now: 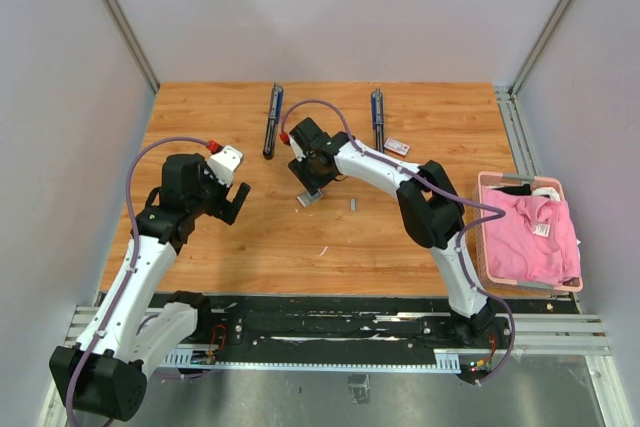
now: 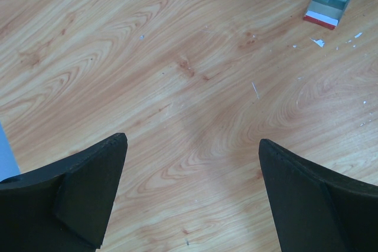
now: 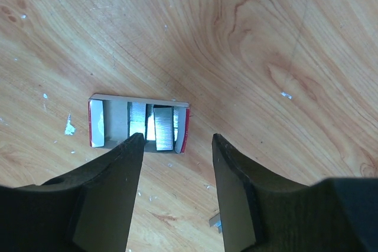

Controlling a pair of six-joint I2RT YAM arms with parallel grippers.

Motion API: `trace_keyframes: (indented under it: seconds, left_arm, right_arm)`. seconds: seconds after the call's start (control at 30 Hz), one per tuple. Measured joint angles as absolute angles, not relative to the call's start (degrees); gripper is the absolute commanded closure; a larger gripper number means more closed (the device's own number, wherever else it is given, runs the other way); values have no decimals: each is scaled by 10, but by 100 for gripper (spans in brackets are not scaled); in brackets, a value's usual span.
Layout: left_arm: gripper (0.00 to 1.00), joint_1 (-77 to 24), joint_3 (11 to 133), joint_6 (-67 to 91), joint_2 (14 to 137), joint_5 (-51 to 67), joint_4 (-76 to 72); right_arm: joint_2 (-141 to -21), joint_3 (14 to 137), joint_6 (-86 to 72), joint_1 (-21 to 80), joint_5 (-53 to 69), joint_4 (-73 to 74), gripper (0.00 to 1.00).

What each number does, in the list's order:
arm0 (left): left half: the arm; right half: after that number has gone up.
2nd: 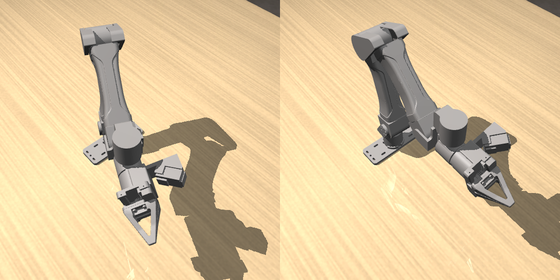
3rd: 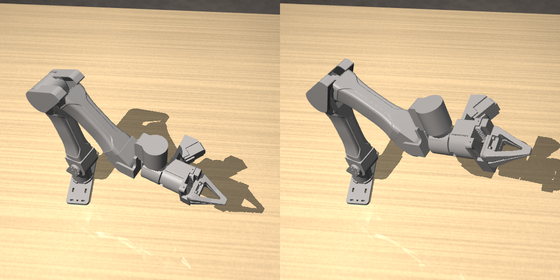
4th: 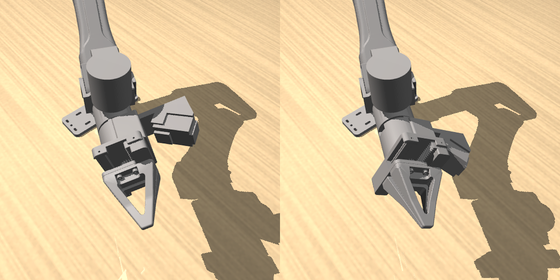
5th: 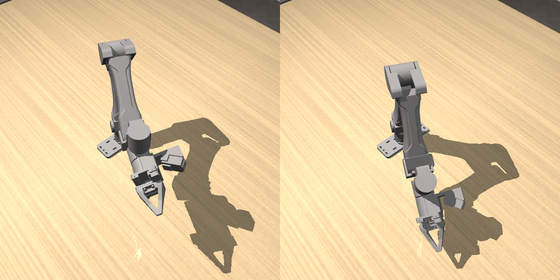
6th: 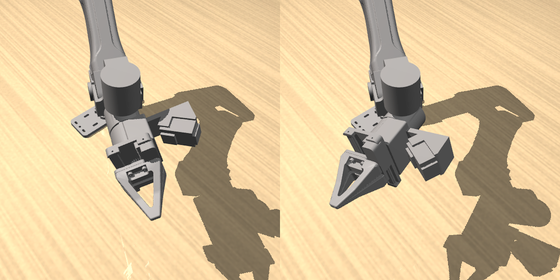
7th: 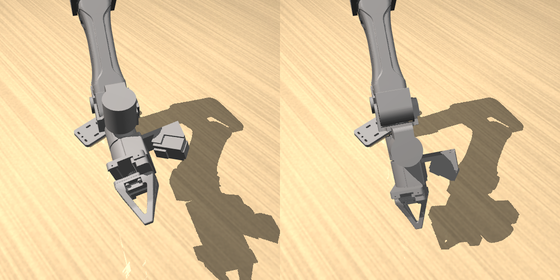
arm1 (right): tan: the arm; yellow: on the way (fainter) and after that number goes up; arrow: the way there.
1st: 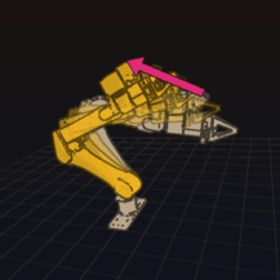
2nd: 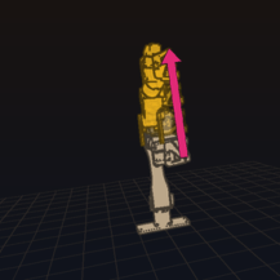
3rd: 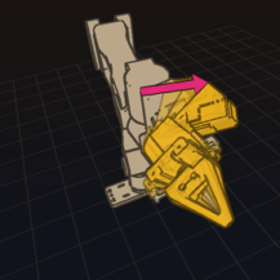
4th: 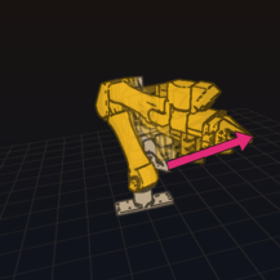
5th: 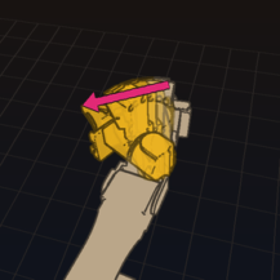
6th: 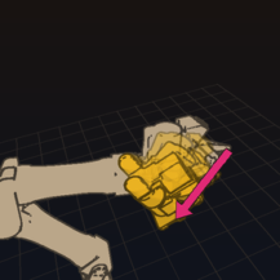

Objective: Unload the staples from the stapler

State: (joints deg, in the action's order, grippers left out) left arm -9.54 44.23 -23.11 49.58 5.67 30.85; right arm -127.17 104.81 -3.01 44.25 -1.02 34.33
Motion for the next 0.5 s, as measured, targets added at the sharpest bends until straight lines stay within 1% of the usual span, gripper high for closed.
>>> trace_keyframes:
  seconds: [0.5]
  left_arm:
    - [2,-95,442,-231,496,57,309]
  right_arm:
    - [-1281,1048,-30,442,0,343,54]
